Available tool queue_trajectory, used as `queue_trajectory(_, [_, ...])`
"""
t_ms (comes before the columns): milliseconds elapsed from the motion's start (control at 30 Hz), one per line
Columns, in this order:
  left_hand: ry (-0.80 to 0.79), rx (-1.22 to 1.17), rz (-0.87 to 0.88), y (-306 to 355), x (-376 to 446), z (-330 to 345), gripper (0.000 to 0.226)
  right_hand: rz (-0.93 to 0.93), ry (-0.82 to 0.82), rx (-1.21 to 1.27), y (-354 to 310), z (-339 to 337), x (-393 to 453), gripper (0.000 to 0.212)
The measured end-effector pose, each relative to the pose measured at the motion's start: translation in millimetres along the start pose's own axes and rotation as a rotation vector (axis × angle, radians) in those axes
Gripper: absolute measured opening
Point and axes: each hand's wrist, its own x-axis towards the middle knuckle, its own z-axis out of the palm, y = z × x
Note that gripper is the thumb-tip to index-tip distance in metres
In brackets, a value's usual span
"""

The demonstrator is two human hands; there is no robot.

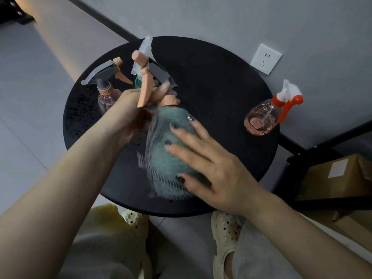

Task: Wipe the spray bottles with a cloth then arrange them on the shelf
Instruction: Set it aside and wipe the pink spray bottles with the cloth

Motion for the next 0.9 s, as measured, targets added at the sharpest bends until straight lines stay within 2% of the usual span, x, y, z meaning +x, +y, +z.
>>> queue_trajectory(100, [-0.001, 0.014, 0.041, 2, -2, -3, 0.024, -0.262, -0.051, -0.224, 3, 2, -6, 0.039])
queue_trajectory(167, [0.007, 0.052, 0.052, 1, -2, -3, 0.025, -0.315, -0.058, -0.267, 5, 1, -8, 0.036])
queue_trajectory(233, [-0.002, 0.036, 0.036, 0, -1, 0, 0.022, -0.267, -0.038, -0.219, 5, -1, -6, 0.037])
queue_trajectory(400, [-0.136, -0.05, -0.007, -7, 0, 8, 0.029, 0.138, 0.03, 0.201, 1, -5, 5, 0.047])
queue_trajectory(467, [-0.114, -0.043, -0.009, -9, 1, 9, 0.031, 0.209, 0.049, 0.28, 1, -7, 8, 0.05])
queue_trajectory(567, [-0.109, -0.07, -0.002, -8, 1, 8, 0.031, 0.145, 0.023, 0.187, 0, -7, 7, 0.048])
queue_trajectory(767, [-0.039, 0.051, 0.004, -1, 1, -4, 0.028, -0.24, -0.059, -0.175, 3, -3, -8, 0.036])
queue_trajectory(833, [-0.018, 0.054, 0.013, -1, 0, -3, 0.026, -0.242, -0.048, -0.177, 4, -1, -10, 0.034])
queue_trajectory(900, [-0.019, 0.037, 0.0, -2, -1, 2, 0.026, -0.143, -0.02, -0.077, 3, 0, -8, 0.037])
